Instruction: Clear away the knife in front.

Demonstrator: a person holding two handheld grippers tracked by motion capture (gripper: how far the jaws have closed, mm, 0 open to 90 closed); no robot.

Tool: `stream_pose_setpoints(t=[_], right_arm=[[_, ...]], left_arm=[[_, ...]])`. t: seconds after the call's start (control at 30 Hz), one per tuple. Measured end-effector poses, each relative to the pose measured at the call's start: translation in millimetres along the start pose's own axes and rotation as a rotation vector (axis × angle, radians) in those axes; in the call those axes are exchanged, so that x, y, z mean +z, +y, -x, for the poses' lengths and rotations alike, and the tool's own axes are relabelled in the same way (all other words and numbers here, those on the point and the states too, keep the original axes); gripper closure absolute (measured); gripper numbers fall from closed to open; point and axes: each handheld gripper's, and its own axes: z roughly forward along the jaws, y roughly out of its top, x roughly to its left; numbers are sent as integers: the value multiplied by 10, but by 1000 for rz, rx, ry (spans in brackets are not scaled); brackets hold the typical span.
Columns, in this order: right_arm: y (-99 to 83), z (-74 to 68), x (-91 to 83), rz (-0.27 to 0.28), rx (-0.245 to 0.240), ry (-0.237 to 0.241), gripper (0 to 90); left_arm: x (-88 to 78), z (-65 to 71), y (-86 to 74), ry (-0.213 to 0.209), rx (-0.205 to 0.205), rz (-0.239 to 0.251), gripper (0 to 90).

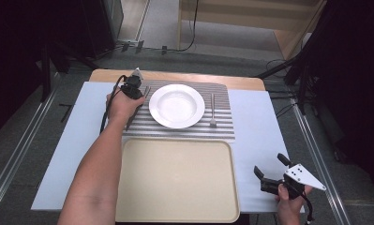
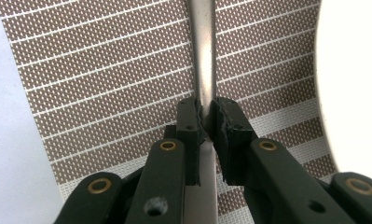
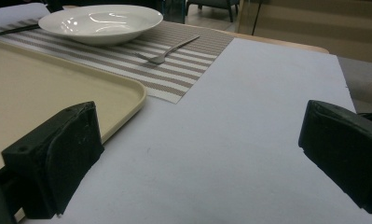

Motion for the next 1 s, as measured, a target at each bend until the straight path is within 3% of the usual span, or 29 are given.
stream_pose_setpoints(t=[0.2, 0.4, 0.53, 0.73, 0.87, 1.0], right_arm=[[0, 3, -3, 4, -6, 1, 0], [3, -4, 6, 3, -12, 0, 0], [3, -6, 7, 1, -13, -3, 0], [3, -6, 9, -1, -14, -5, 0], [4, -6, 13, -2, -13, -4, 0], [4, -9, 14, -4, -12, -3, 0]], left_arm=[[-112, -95, -34, -17, -28, 36, 798], [-243, -185, -93, -28, -22, 47, 797], [-190, -206, -162, -69, -17, 27, 795], [-86, -210, -230, -93, 1, 0, 791], [-91, -184, -212, -75, 31, -19, 781], [-79, -156, -181, -41, 41, 1, 709]])
